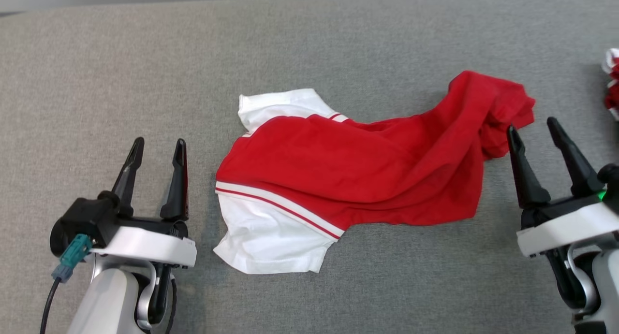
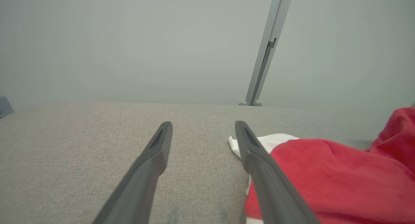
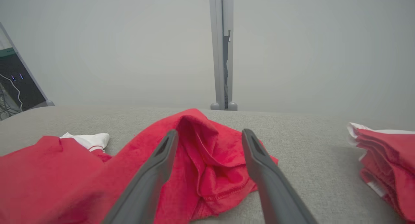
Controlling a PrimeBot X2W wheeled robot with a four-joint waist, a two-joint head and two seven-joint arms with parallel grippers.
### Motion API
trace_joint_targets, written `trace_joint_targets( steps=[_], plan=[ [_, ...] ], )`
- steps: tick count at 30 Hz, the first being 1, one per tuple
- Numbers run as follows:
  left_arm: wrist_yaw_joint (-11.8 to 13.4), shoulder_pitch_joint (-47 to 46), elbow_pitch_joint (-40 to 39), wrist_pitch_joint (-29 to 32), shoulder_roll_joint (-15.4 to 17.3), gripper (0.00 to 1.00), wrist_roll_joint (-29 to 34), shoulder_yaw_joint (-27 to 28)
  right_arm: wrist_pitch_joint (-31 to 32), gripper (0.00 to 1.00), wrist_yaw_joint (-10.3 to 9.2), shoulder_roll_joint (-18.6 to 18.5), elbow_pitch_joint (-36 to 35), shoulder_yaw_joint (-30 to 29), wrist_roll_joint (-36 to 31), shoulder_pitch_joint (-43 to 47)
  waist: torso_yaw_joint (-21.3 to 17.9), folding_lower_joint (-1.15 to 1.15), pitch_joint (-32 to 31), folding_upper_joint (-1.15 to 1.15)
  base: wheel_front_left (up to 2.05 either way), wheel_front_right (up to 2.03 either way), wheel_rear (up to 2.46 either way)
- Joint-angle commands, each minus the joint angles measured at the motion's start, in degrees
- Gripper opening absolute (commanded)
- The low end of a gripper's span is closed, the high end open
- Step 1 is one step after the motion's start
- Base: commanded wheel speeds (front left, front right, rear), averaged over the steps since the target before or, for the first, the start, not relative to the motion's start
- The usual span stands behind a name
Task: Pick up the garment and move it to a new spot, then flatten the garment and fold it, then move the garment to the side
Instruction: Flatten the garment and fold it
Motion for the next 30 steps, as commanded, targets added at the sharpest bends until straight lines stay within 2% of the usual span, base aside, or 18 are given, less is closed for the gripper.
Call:
trace_joint_targets(
  steps=[1, 15, 30],
  plan=[
    [0.44, 1.16, -0.08, -0.01, 0.50, 1.00, -0.10, 0.32, 0.67, 1.00, -0.01, 0.36, -1.27, -0.71, -0.67, 1.87, -1.20, 0.00, -1.92, 0.00, 0.00, 0.00, 0.00],
    [2.10, 7.13, -1.98, 0.79, 0.87, 1.00, -1.24, 0.74, 4.49, 1.00, -0.01, 4.40, -7.51, -3.77, -3.54, 12.03, -1.79, 0.00, -7.09, 0.00, 0.00, 0.00, 0.00],
    [2.66, 7.36, -3.42, 1.54, 0.95, 1.00, -1.37, -0.33, 5.77, 1.00, -0.01, 4.87, -8.82, -4.37, -3.82, 12.49, -1.27, 0.00, -6.89, 0.00, 0.00, 0.00, 0.00]
  ],
)
